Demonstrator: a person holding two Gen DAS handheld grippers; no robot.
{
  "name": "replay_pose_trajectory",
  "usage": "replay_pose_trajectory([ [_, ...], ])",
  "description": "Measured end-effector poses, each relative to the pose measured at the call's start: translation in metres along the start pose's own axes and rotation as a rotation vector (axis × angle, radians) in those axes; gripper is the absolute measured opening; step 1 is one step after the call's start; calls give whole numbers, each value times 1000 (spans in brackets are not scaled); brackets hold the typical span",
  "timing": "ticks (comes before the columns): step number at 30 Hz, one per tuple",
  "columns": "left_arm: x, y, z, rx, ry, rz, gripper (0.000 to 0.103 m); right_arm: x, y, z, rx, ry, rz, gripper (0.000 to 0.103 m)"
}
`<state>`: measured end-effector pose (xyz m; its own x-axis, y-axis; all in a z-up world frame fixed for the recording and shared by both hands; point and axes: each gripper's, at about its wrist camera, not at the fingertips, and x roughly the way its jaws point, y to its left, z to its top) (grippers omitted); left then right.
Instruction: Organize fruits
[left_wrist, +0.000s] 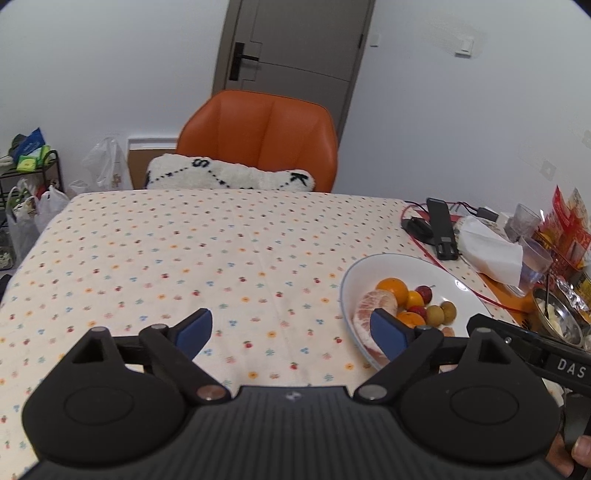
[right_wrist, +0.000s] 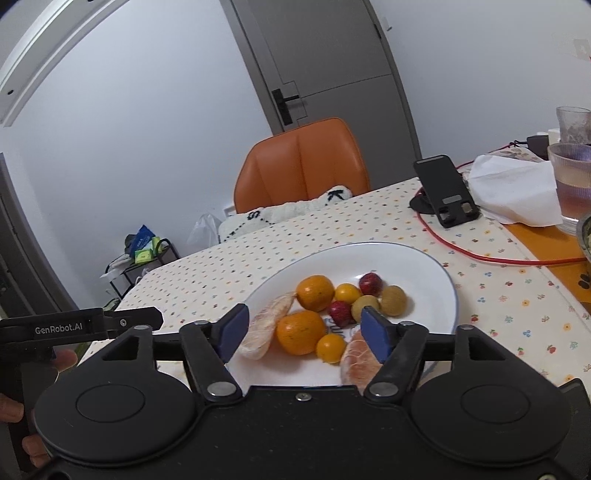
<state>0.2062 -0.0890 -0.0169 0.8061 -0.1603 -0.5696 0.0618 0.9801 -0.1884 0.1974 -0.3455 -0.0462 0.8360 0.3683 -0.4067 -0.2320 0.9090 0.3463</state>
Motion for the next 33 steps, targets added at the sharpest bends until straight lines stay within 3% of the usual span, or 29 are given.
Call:
replay_pose_trajectory([
  [7, -20, 7, -2, -10, -31, 21, 103, -8, 12, -1, -21, -7, 31, 84],
  [17, -45, 18, -12, -40, -45, 50, 103, -19, 23, -4, -35, 13, 65, 103],
  [33, -94, 22, -38, -69, -83, 101, 103, -56, 41, -16, -92, 35, 92, 103],
])
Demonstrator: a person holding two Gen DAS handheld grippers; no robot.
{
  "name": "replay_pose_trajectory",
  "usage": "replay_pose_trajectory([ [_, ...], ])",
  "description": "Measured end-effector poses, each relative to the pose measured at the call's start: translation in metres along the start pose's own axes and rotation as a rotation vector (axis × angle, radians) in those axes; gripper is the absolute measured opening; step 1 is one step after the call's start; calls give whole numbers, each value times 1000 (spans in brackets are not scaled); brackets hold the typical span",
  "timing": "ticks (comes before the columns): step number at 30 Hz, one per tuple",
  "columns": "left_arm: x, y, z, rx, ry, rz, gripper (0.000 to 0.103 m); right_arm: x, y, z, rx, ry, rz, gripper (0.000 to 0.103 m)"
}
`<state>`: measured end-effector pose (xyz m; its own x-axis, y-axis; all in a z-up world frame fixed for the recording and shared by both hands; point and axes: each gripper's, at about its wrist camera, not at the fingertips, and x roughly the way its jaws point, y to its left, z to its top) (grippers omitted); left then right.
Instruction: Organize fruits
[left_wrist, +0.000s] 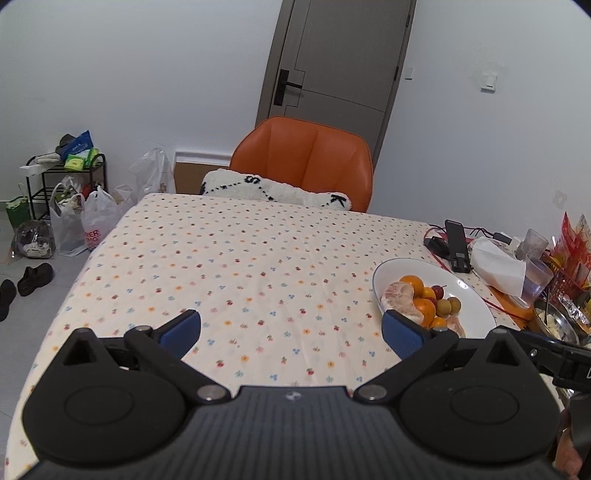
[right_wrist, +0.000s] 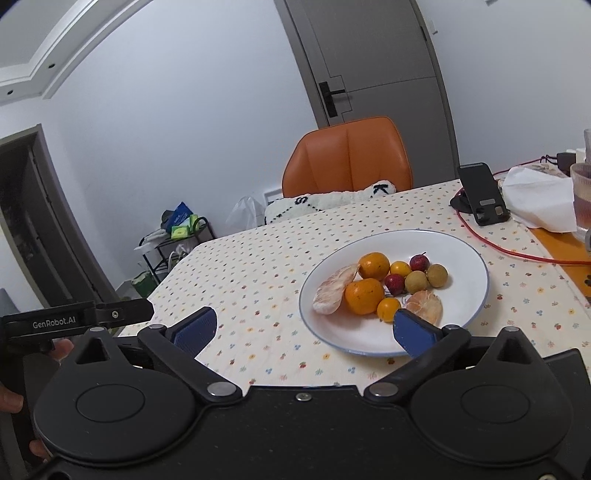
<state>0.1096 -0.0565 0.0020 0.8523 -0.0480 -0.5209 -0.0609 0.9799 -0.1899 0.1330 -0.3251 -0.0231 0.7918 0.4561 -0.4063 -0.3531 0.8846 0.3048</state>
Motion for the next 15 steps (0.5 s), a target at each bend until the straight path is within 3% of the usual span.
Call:
replay_pose_trajectory([
  [15, -51, 5, -16, 0, -40, 13, 103, -32, 25, -13, -54, 26, 8, 103],
])
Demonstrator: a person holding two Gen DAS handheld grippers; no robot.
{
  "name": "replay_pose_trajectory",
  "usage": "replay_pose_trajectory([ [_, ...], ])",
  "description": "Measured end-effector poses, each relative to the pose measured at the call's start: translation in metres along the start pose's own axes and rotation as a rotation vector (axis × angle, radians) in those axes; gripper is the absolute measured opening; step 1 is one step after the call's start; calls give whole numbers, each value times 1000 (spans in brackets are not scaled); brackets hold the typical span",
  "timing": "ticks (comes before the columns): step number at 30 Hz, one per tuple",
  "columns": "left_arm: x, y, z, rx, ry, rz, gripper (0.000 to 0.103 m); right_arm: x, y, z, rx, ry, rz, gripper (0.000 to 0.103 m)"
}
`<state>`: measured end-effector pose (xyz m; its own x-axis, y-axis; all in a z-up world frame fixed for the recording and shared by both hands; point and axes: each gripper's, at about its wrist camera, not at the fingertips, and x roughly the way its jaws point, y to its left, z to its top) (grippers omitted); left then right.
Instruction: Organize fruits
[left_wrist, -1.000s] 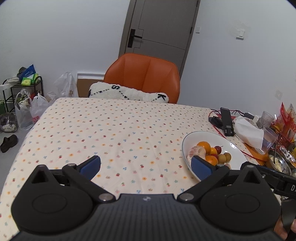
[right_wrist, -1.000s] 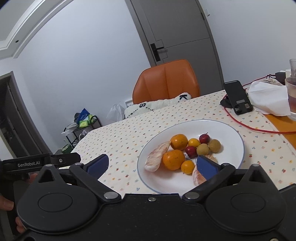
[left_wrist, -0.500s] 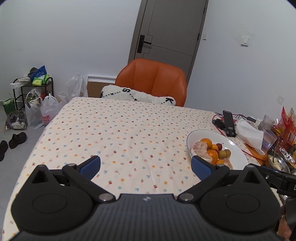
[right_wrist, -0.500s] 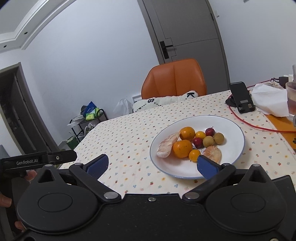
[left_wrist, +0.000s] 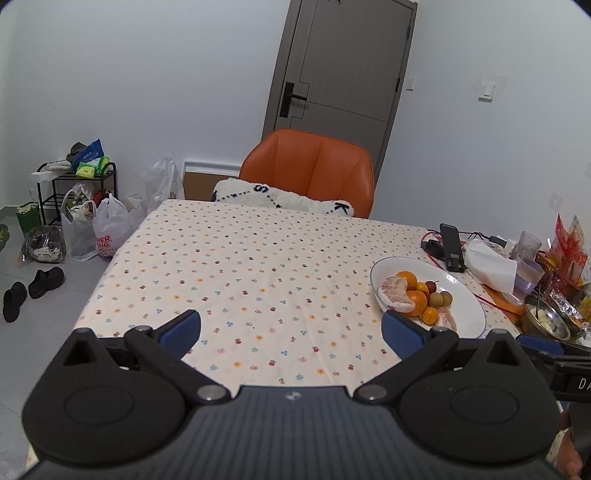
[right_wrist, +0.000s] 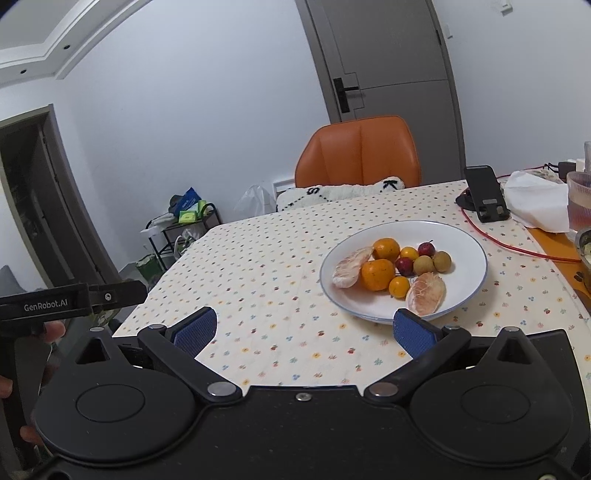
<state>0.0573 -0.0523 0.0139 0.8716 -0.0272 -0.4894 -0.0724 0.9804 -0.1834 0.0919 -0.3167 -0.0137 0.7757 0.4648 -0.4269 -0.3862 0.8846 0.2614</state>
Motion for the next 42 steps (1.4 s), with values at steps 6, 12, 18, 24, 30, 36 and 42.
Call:
replay_pose_trajectory([
  [6, -22, 3, -3, 8, -15, 4, 103, -12, 11, -2, -7, 3, 15, 103],
  [12, -42, 3, -9, 28, -10, 5, 103, -19, 22, -8, -24, 13, 19, 103],
  [18, -59, 7, -15, 40, -10, -7, 103, -24, 35, -12, -33, 24, 23, 103],
  [24, -71, 13, -17, 30, -13, 0, 103, -35, 49, -14, -57, 27, 25, 103],
  [30, -77, 15, -15, 19, -10, 10, 103, -39, 54, -16, -65, 33, 24, 103],
  [36, -78, 12, -15, 31, -5, 21, 103, -38, 54, -17, -67, 42, 24, 103],
  [42, -79, 14, -16, 30, -3, 29, 103, -38, 56, -18, -71, 45, 29, 103],
])
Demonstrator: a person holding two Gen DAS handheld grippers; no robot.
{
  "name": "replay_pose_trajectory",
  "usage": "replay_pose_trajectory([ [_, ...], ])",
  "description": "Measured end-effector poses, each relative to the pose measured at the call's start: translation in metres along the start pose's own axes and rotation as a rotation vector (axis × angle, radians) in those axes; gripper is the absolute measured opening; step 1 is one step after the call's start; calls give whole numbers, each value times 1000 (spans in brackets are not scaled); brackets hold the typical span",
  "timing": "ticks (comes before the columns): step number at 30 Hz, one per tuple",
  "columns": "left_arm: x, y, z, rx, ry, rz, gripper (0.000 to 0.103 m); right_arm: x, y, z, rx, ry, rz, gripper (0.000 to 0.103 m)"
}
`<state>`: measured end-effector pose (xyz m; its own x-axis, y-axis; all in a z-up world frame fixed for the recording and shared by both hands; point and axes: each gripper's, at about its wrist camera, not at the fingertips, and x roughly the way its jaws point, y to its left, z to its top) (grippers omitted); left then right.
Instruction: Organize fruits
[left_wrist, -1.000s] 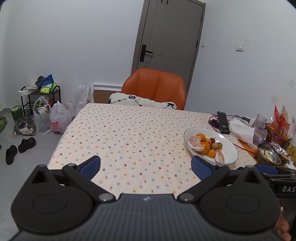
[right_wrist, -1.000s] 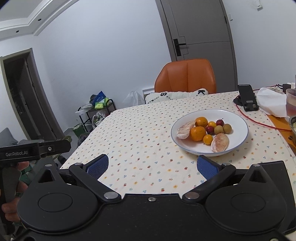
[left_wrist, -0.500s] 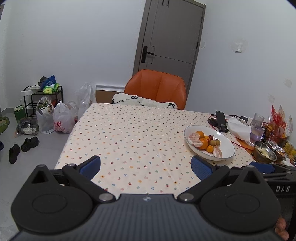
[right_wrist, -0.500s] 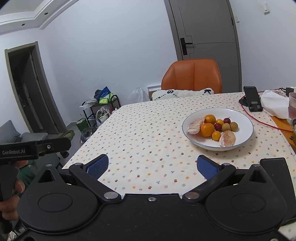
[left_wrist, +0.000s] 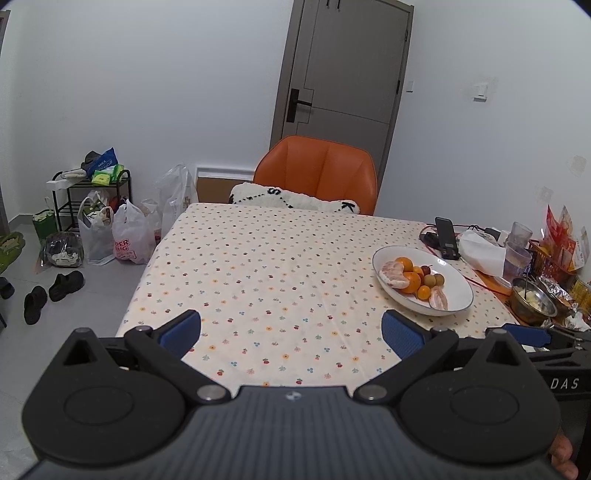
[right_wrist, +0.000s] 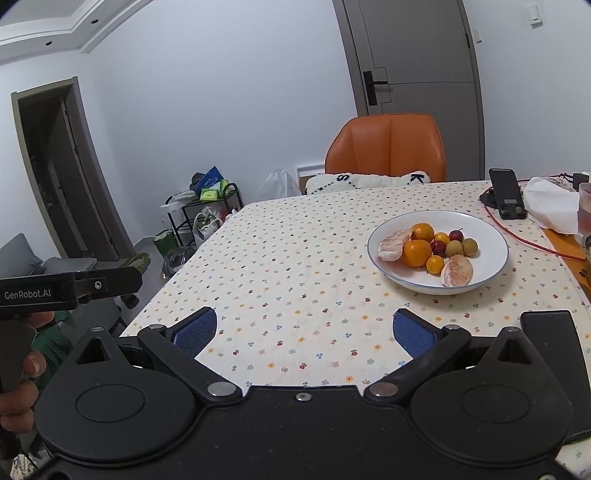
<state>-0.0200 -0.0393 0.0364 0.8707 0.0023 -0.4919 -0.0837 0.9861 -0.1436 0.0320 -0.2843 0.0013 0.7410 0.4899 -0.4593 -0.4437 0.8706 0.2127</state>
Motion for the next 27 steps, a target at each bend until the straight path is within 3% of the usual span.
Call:
replay_pose_trajectory([
  [27, 1, 3, 0, 15, 25, 20, 103, 0, 3, 0, -9, 2, 2, 103],
])
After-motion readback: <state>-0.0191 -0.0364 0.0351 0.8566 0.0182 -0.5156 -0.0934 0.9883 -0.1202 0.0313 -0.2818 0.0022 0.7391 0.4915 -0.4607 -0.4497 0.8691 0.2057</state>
